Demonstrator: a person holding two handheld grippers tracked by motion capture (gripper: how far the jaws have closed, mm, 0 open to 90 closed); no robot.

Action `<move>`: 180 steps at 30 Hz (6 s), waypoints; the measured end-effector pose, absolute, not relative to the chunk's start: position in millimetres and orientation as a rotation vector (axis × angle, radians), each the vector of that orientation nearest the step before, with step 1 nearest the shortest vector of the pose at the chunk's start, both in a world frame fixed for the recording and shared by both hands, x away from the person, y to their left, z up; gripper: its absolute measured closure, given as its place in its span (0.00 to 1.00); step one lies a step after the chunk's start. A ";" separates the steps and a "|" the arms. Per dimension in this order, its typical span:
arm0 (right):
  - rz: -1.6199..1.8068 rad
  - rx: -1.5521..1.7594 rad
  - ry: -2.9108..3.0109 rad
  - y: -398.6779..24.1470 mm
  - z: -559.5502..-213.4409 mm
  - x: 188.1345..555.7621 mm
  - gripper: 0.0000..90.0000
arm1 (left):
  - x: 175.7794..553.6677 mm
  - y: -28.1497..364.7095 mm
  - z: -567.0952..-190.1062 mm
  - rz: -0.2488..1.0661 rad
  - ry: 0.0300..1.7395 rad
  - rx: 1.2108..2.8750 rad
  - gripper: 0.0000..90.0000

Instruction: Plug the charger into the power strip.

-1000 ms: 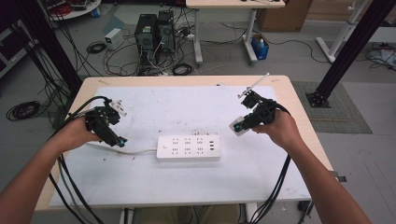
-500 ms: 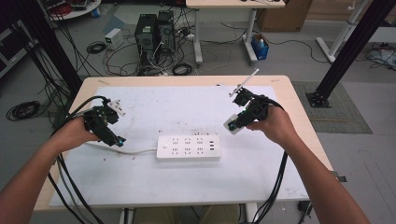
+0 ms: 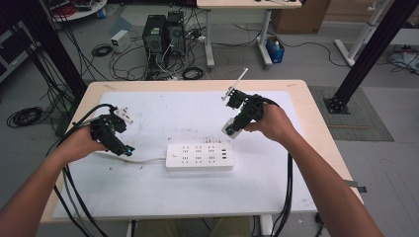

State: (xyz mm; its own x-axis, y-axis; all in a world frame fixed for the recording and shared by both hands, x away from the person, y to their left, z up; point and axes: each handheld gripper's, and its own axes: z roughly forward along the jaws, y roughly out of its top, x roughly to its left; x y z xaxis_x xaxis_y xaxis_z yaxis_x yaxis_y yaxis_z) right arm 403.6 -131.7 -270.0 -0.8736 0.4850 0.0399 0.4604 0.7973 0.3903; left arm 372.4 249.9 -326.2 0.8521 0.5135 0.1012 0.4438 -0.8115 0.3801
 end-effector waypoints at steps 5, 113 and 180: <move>0.573 0.699 2.963 -116.4 -279.3 408.0 0.70 | 372.1 249.1 -332.4 0.271 0.708 2.689 0.20; 0.255 0.044 3.122 -51.1 -363.7 423.0 0.70 | 371.4 249.9 -371.0 0.208 0.776 2.636 0.20; 0.714 1.006 2.709 -185.5 -290.6 402.4 0.01 | 364.3 245.3 -346.5 0.308 0.835 2.591 0.20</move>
